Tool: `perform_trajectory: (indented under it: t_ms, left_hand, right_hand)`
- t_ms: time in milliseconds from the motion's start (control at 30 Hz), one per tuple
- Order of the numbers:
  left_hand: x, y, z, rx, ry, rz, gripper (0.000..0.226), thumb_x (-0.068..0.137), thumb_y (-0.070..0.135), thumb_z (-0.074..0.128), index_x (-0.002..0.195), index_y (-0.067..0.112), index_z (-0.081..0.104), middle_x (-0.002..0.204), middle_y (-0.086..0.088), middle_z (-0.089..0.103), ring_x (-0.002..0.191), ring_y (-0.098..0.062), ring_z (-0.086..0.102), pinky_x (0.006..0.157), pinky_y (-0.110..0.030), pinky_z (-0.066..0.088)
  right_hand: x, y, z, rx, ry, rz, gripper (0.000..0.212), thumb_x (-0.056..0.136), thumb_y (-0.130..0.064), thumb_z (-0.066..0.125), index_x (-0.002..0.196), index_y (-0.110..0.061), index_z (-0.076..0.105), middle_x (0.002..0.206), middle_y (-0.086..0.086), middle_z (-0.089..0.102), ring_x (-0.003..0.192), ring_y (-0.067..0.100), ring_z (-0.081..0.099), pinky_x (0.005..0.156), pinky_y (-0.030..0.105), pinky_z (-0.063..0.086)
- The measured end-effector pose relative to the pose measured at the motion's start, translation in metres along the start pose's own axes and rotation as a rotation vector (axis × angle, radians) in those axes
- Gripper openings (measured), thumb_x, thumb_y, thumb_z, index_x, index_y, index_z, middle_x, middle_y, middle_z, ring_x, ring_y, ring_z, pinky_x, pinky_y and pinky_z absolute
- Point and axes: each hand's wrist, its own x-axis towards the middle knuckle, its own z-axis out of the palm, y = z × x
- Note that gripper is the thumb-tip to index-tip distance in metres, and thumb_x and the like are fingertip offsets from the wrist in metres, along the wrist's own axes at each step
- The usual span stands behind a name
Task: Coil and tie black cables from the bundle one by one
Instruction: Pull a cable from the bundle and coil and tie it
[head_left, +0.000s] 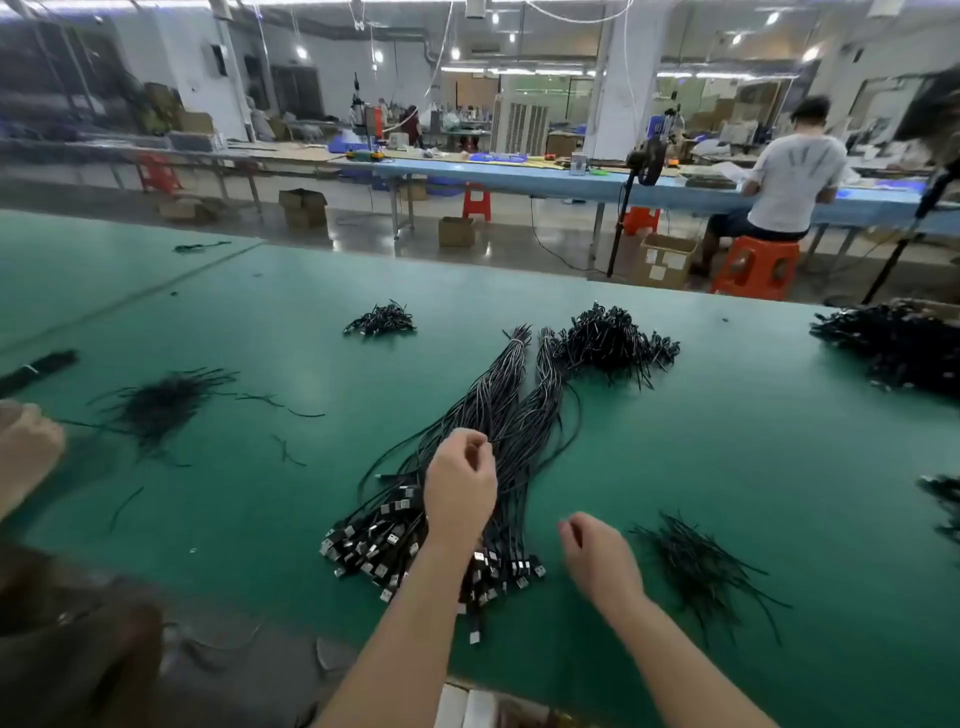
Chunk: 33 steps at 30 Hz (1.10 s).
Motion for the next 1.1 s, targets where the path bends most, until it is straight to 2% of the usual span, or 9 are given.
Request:
perform_trajectory:
  t_ms: [100,200,367,500,633,767,833,933,1100]
  left_hand:
    - [0.03,-0.01,0.023,0.366,-0.287,-0.05,0.036,0.1,0.037,0.057,0.13,0.017,0.056,0.122,-0.005,0.055,0.095,-0.02,0.061,0.076,-0.03,0.047]
    - [0.041,-0.022,0.037,0.646,-0.475,-0.056,0.043,0.1,0.045,0.054,0.132,0.017,0.053,0.129,-0.006,0.05,0.106,-0.026,0.062,0.082,-0.038,0.05]
    - [0.055,-0.042,0.047,0.752,-0.455,-0.03,0.025,0.098,0.039,0.06,0.111,0.018,0.065,0.112,-0.001,0.066,0.093,-0.021,0.065,0.075,-0.035,0.054]
    - [0.062,-0.049,0.054,0.789,-0.473,-0.011,0.022,0.1,0.037,0.058,0.11,0.019,0.066,0.11,0.0,0.066,0.095,-0.02,0.065,0.076,-0.034,0.056]
    - [0.067,-0.05,0.056,0.724,-0.402,0.033,0.023,0.101,0.036,0.053,0.11,0.018,0.065,0.106,0.0,0.066,0.1,-0.019,0.06,0.078,-0.033,0.054]
    - [0.077,-0.042,0.052,0.512,-0.329,-0.038,0.016,0.102,0.033,0.052,0.102,0.019,0.059,0.08,0.006,0.063,0.069,-0.01,0.058,0.054,-0.026,0.042]
    - [0.082,-0.035,0.049,0.418,-0.358,-0.078,0.014,0.099,0.034,0.056,0.096,0.021,0.06,0.076,0.009,0.064,0.065,-0.006,0.058,0.052,-0.023,0.041]
    - [0.089,-0.025,0.045,0.188,-0.442,-0.172,0.012,0.097,0.031,0.061,0.09,0.022,0.063,0.073,0.005,0.072,0.061,-0.009,0.068,0.059,-0.026,0.052]
    - [0.085,-0.012,0.047,-0.07,-0.504,-0.245,0.013,0.097,0.024,0.062,0.088,0.016,0.066,0.066,0.003,0.072,0.054,-0.01,0.066,0.051,-0.022,0.047]
  right_hand:
    - [-0.016,0.014,0.013,-0.052,0.035,-0.027,0.025,0.104,-0.028,0.047,0.085,-0.014,0.058,0.08,-0.002,0.057,0.07,0.013,0.054,0.067,0.03,0.048]
    - [-0.024,0.02,0.02,-0.096,0.039,-0.132,0.02,0.103,-0.029,0.047,0.091,-0.017,0.059,0.084,-0.007,0.053,0.075,0.008,0.052,0.067,0.02,0.043]
    - [-0.017,0.018,0.021,-0.126,0.023,-0.162,0.018,0.104,-0.03,0.045,0.092,-0.019,0.052,0.086,-0.009,0.049,0.076,0.008,0.048,0.068,0.018,0.039]
    - [-0.015,0.021,0.023,-0.126,0.008,-0.179,0.017,0.104,-0.032,0.042,0.094,-0.021,0.049,0.089,-0.009,0.047,0.079,0.007,0.046,0.069,0.018,0.038]
    - [-0.011,0.024,0.027,-0.099,0.006,-0.171,0.018,0.103,-0.033,0.045,0.096,-0.019,0.053,0.09,-0.008,0.049,0.081,0.007,0.049,0.072,0.017,0.041]
    - [-0.009,0.027,0.03,-0.104,-0.002,-0.163,0.02,0.103,-0.039,0.044,0.098,-0.021,0.053,0.091,-0.01,0.048,0.083,0.005,0.047,0.07,0.011,0.035]
    - [-0.008,0.028,0.031,-0.093,-0.002,-0.142,0.02,0.102,-0.039,0.046,0.096,-0.022,0.054,0.09,-0.011,0.048,0.081,0.004,0.047,0.067,0.009,0.032]
    - [-0.008,0.029,0.032,-0.041,0.017,-0.102,0.019,0.101,-0.036,0.05,0.091,-0.021,0.058,0.085,-0.011,0.051,0.076,0.003,0.05,0.064,0.008,0.034]
    - [0.001,0.018,0.02,0.209,0.004,0.103,0.027,0.105,-0.035,0.046,0.084,-0.027,0.062,0.079,-0.009,0.06,0.072,0.002,0.056,0.061,0.016,0.04]
